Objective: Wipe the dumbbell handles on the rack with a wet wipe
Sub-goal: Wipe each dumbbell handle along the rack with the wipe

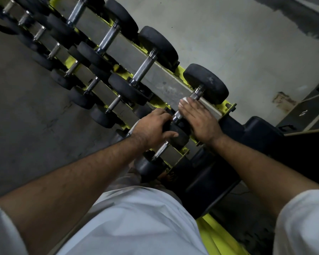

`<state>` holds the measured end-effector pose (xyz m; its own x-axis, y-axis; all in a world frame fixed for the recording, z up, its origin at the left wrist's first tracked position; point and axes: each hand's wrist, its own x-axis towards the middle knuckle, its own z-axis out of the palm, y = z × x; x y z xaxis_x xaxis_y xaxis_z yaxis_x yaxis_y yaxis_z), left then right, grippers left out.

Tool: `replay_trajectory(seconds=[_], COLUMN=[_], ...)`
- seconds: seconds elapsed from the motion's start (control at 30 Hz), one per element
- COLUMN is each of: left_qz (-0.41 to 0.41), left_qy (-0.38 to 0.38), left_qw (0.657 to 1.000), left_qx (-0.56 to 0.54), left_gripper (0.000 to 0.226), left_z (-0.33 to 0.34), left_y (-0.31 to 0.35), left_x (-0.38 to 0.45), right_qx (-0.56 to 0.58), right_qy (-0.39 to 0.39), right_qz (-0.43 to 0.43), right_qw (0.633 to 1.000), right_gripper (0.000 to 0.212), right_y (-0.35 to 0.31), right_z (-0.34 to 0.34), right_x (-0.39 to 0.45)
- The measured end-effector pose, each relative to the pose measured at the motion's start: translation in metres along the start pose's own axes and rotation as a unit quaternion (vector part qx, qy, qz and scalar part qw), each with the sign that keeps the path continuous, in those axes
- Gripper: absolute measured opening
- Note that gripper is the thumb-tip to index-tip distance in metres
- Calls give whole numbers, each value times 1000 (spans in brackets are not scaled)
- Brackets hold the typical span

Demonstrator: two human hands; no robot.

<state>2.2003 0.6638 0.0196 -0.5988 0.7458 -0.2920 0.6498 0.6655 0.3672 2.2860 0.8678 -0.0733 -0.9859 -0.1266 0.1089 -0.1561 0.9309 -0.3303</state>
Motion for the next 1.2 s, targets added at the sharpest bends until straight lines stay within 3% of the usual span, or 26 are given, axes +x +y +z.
replay_trajectory(seconds=[0.1,0.17,0.27,0.43,0.57,0.73,0.87,0.9,1.03,1.2], left_qz=[0,2,4,-1,5,5,4,1,-3,-4], left_qy=[1,2,6,13,14,24,29,29,30,33], left_qw=[1000,1000,1000,1000,1000,1000,999,999,999,999], left_qx=[-6,-9,-6,-8,-8,-14,-25,-25,-15,-13], left_gripper=[62,61,61,62,62,62,63,63,63,63], left_z=[0,-1,-1,5,5,6,5,6,8,7], left_y=[-2,-1,-1,-1,-2,-1,2,2,3,4], left_x=[0,0,0,-2,-1,-3,-3,-3,-4,-4], right_qx=[21,31,23,24,17,19,1,-14,-31,-27], right_qy=[22,14,-13,30,-40,-6,-92,-84,4,-71], right_qz=[111,93,-15,91,-73,56,-133,-134,-1,-114], right_qw=[993,995,1000,995,996,998,987,987,1000,991], right_gripper=[60,57,51,51,53,52,57,56,53,55], right_y=[14,-1,-2,3,-7,1,-4,4,14,-4], right_z=[-11,-3,1,-8,-4,-14,-7,-11,-20,-10], right_x=[3,5,1,4,-4,5,4,8,10,10])
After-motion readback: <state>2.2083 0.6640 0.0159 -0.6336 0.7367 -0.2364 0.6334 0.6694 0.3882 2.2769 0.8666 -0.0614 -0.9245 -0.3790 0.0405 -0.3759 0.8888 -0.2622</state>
